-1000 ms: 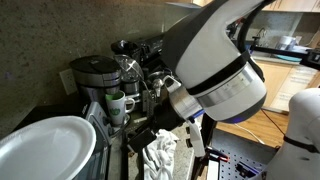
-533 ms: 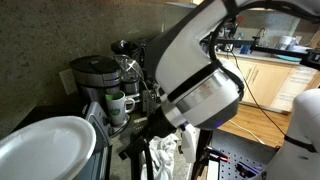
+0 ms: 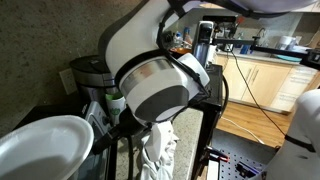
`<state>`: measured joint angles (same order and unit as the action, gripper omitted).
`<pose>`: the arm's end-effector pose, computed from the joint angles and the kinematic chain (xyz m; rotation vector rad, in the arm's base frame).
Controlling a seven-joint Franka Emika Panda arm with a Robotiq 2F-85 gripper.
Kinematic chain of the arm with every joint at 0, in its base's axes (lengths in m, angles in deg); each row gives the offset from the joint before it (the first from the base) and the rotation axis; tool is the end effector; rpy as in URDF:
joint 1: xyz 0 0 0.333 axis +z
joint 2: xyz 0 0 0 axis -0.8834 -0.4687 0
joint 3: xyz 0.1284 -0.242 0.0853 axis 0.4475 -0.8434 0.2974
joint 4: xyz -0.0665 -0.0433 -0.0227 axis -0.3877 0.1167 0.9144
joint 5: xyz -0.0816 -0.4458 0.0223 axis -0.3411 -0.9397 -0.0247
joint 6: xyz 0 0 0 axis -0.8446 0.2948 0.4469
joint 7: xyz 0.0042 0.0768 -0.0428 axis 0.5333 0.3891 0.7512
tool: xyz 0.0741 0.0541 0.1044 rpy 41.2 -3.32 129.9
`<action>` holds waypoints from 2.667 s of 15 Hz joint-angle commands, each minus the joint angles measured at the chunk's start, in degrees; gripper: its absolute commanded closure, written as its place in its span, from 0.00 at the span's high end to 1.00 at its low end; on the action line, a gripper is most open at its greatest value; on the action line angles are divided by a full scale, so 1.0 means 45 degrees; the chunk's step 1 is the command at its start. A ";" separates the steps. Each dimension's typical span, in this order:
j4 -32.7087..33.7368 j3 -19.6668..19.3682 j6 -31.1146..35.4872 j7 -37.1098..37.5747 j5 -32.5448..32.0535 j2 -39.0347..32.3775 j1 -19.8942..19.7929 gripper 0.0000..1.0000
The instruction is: Close the oven door
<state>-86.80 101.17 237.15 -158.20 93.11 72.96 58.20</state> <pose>0.4761 0.1381 0.2057 -2.6953 0.0779 -0.9371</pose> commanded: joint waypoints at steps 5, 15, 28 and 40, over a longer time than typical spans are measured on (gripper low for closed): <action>0.1464 0.0055 0.0116 -0.0914 0.0441 -0.0364 0.0313 1.00; 0.0960 -0.0013 -0.1074 -0.0591 0.0745 0.0964 0.0256 1.00; -0.1164 -0.0106 -0.1568 0.3345 -0.2102 0.1337 0.1004 1.00; -0.4557 -0.2201 -0.2587 1.2299 -1.0748 0.5130 0.2363 1.00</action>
<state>-103.88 91.89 227.10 -105.57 47.66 88.49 68.95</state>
